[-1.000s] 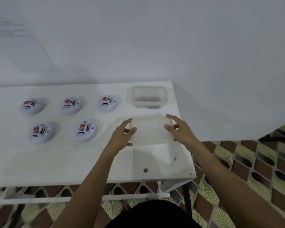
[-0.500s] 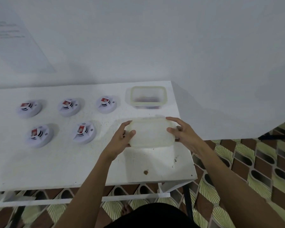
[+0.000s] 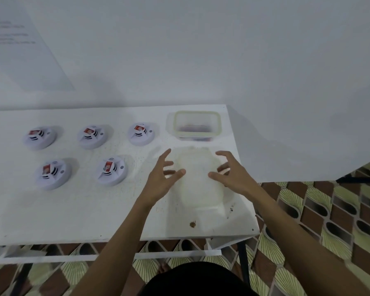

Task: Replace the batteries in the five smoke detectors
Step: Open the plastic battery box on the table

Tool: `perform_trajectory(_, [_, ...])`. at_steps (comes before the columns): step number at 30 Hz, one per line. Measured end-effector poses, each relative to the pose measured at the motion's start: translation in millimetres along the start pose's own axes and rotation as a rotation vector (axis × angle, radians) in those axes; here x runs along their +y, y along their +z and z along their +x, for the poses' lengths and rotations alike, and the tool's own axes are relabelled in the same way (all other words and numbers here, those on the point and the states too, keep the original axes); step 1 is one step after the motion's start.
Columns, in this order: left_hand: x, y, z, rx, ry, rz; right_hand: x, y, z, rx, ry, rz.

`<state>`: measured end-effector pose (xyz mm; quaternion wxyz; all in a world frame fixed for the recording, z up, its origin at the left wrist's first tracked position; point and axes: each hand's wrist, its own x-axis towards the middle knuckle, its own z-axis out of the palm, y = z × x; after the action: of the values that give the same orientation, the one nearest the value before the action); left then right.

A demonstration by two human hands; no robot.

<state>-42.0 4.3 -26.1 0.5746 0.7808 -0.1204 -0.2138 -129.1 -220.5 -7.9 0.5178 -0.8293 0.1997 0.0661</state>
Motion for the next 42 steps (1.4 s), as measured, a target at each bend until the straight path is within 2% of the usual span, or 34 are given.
perform_trajectory(3, [0.5,2.8,-0.7,-0.134,-0.046,0.011,-6.2,3.8,-4.7,-0.082,-0.022,0.157])
perform_trajectory(11, [3.6,-0.9,0.3,-0.237,-0.083,-0.088,7.5,10.1,-10.5,-0.155,0.04,0.485])
perform_trajectory(21, [-2.8,1.2,5.5,-0.3,-0.091,-0.104,15.9,11.5,2.0,-0.29,0.077,0.65])
perform_trajectory(25, [-4.2,4.3,4.1,-0.2,-0.007,-0.046,15.4,10.9,3.4,-0.206,0.024,0.507])
perform_trajectory(30, [-3.3,1.8,0.8,-0.187,0.003,0.074,9.6,7.4,-6.4,-0.129,-0.043,0.284])
perform_trajectory(34, [5.5,-6.7,9.8,-0.197,-0.038,0.153,6.9,10.4,-21.0,0.013,0.051,0.208])
perform_trajectory(37, [5.3,-8.1,10.6,-0.144,-0.065,0.283,3.3,10.0,-23.6,0.059,0.08,0.152])
perform_trajectory(39, [3.2,-10.3,13.6,-0.137,0.017,0.417,-1.7,7.2,-17.7,0.085,0.058,0.114])
perform_trajectory(42, [10.1,-16.2,24.4,-0.254,0.205,0.59,-7.7,6.5,-5.5,0.12,0.048,0.127])
